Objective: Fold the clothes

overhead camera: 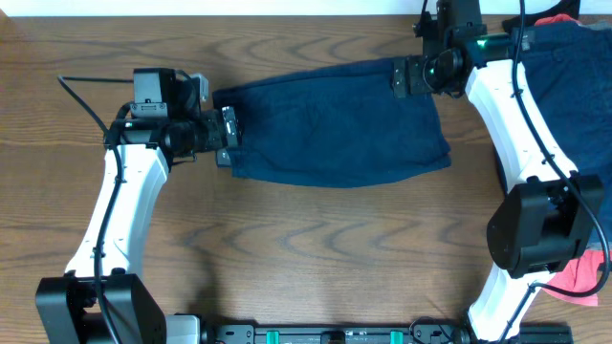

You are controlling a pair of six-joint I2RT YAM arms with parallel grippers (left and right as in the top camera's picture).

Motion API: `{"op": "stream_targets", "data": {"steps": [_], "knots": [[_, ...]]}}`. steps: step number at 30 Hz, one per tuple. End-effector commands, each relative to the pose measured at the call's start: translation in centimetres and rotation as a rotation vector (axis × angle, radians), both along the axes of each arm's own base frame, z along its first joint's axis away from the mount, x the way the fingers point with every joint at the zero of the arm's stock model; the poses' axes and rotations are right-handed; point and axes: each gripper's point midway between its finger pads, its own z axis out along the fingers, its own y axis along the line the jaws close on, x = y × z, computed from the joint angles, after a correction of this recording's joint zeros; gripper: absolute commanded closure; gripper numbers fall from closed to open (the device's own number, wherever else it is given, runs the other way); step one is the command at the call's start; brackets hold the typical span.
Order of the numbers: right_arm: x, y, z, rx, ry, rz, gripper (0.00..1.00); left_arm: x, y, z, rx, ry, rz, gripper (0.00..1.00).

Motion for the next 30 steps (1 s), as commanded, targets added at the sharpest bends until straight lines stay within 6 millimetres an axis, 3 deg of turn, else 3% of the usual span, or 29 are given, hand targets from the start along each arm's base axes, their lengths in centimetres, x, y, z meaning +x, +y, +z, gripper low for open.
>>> {"op": "stream_targets", "data": {"steps": [1,9,15,23,30], "knots": [[-0.6,0.8,1.3,-0.010,-0.016,0.061,0.01,1.1,0.1,-0.6,0.032,-0.030,-0.069,0.02],[-1.3,0.3,0.9,-0.043,0.015,0.072,0.01,1.3,1.5,-7.9,0.058,0.123,-0.123,0.02],[-1.3,0.1,0.9,-0.055,0.013,0.066,0.02,1.0,2.2,-10.4,0.047,0.170,-0.146,0.02],[-1.2,-0.3,0.8,-0.076,0.013,0.055,0.04,0.6,1.0,-14.1,-0.029,0.242,-0.181,0.02],[-1.2,-0.3,0.8,-0.076,0.011,0.055,0.05,0.3,0.1,-14.6,-0.071,0.258,-0.199,0.02]]}}
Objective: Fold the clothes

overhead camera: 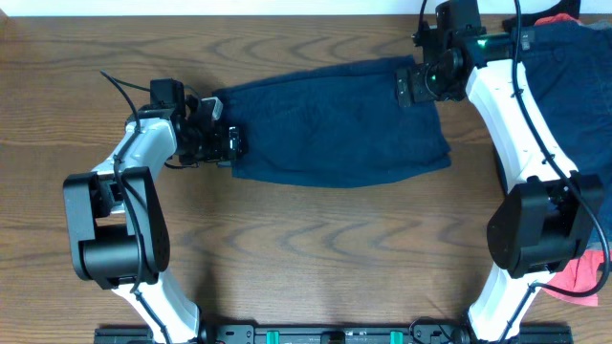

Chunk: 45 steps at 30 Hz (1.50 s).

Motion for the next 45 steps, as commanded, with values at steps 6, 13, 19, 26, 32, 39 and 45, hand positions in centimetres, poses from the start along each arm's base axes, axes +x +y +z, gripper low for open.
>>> {"op": "stream_targets", "data": {"steps": [6,13,19,26,32,39,45], "knots": [[0.3,0.5,1.6,-0.010,-0.048,0.019,0.06,-1.6,-3.1,-3.2,-0.058,0.097,-0.073,0.19],[0.3,0.5,1.6,-0.010,-0.049,0.019,0.11,-1.7,-3.5,-3.7,-0.054,0.106,-0.075,0.80],[0.4,0.6,0.9,0.016,-0.026,-0.038,0.44,-1.6,-0.9,-2.0,-0.074,0.134,0.062,0.94],[0.1,2.5,-2.5,0.110,0.073,-0.004,0.99,-1.7,1.2,3.8,-0.067,0.041,0.108,0.94],[-0.4,4.4,-6.5,0.202,0.184,0.029,0.99,-2.3,1.3,8.3,-0.044,-0.055,0.097,0.94],[-0.9,5.7,-10.9,0.268,0.285,0.042,0.99,-2.9,1.1,11.6,-0.038,-0.123,0.092,0.94],[-1.3,6.6,-13.6,0.314,0.343,0.043,0.99,-2.8,-1.2,12.8,-0.041,-0.148,0.028,0.94]]}}
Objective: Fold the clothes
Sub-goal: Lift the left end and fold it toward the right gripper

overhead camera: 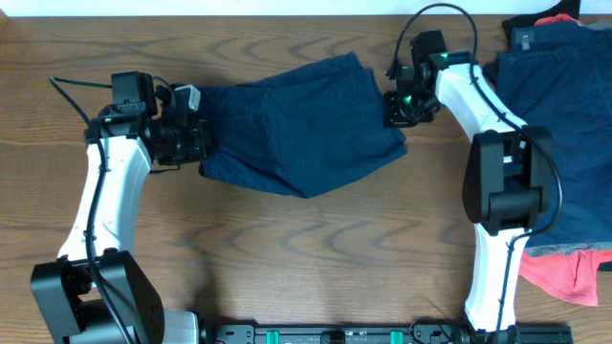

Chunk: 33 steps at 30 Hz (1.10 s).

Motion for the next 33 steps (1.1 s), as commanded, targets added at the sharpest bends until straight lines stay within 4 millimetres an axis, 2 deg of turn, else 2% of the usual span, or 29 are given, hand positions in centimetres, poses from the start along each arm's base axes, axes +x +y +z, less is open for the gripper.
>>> {"op": "stream_targets", "data": {"steps": [1,6,10,15,19,22,27,31,33], "knots": [[-0.3,1.6,-0.9,0.056,0.035,0.003,0.99,0.6,-1.9,1.8,0.001,-0.059,-0.051,0.94],[-0.5,1.6,-1.7,0.053,0.056,-0.005,0.99,1.9,-5.1,2.7,-0.029,-0.115,-0.072,0.94],[-0.5,1.6,-1.7,0.054,0.060,-0.019,0.99,3.3,-8.8,4.2,-0.076,-0.194,-0.094,0.94],[-0.5,1.6,-1.7,0.054,0.064,-0.026,0.99,5.2,-14.2,7.1,-0.161,-0.340,-0.132,0.94],[-0.5,1.6,-1.7,0.054,0.065,-0.028,0.99,6.3,-17.2,7.5,-0.165,-0.407,-0.130,0.94],[-0.5,1.6,-1.7,0.054,0.065,-0.028,0.99,6.5,-19.5,6.7,-0.181,-0.423,-0.174,0.94],[-0.5,1.6,-1.7,0.054,0.064,-0.028,0.99,6.7,-22.9,3.3,-0.189,-0.400,-0.235,0.94],[-0.2,1.4,-1.6,0.059,0.055,-0.032,0.99,6.4,-24.0,0.4,-0.176,-0.346,-0.256,0.94],[0.3,1.5,-0.8,0.089,0.040,-0.037,0.99,6.4,-24.2,-0.7,-0.170,-0.325,-0.260,0.94]]}}
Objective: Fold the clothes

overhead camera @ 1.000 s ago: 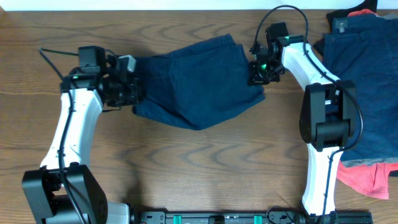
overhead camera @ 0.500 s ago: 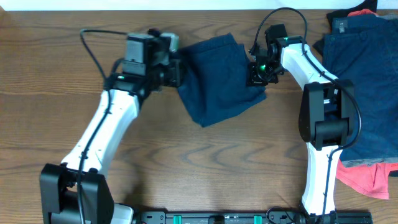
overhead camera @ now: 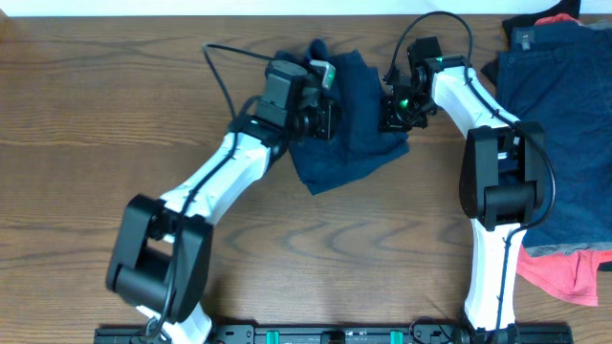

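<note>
A dark navy garment (overhead camera: 349,143) lies bunched at the table's far middle, its left part drawn over to the right. My left gripper (overhead camera: 328,117) sits on the garment's top left and looks shut on a fold of it, though the fingertips are hidden in the cloth. My right gripper (overhead camera: 390,115) rests at the garment's right edge, apparently shut on the fabric there. A raised fold (overhead camera: 316,50) stands up near the far edge.
A pile of dark blue clothes (overhead camera: 564,124) covers the right side of the table, with a red piece (overhead camera: 574,277) at its near end. The wooden table (overhead camera: 115,115) is bare on the left and along the front.
My left gripper has moved far to the right, from the garment's left end to beside the right gripper, and the garment's left half has come over with it. The right gripper has barely moved.
The navy garment lay spread flat, each gripper at one end. The left arm shifted its pose at the left end. Then both grippers and the cloth stood further left and bunched. Now the left end lies over the right part, doubling the garment.
</note>
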You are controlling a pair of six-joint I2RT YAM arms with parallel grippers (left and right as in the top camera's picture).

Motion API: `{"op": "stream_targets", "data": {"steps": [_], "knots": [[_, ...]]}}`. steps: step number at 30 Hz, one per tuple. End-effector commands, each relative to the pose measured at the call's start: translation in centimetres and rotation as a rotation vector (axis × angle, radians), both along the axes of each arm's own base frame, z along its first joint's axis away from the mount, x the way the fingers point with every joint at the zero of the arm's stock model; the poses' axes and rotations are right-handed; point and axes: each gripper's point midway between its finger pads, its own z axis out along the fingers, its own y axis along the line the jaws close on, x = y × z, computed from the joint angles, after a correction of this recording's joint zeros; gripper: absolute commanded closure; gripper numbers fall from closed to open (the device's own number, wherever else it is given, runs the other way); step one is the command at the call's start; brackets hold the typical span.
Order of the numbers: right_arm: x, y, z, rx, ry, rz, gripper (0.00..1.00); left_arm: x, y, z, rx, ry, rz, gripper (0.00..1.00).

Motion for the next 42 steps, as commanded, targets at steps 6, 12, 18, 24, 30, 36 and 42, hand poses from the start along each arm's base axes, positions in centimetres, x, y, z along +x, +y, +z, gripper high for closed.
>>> {"op": "stream_targets", "data": {"steps": [6,12,18,24,30,36,42], "knots": [[2.8,-0.3,6.3,0.102,-0.124,-0.031,0.99,0.5,-1.7,-1.5,-0.001,-0.002,-0.017,0.94],[3.8,-2.3,12.8,0.047,-0.274,-0.056,0.92,0.5,-2.6,-1.2,-0.015,-0.030,-0.032,0.48],[3.8,-3.3,16.1,-0.010,-0.361,-0.064,0.68,0.6,-2.5,-1.2,-0.016,-0.031,-0.030,0.02],[3.5,-3.5,16.0,-0.025,-0.357,-0.053,0.62,0.3,-0.7,-2.6,0.022,0.046,-0.001,0.02],[3.2,-3.0,15.8,-0.046,-0.359,-0.018,0.57,-0.9,1.5,-4.2,0.088,0.131,0.002,0.02],[2.7,-1.1,13.9,-0.107,-0.340,0.045,0.48,-1.1,6.0,-4.8,0.128,0.234,0.082,0.02],[1.7,1.9,9.1,-0.193,-0.268,0.139,0.45,-1.9,10.5,-5.9,0.186,0.333,0.124,0.02]]}}
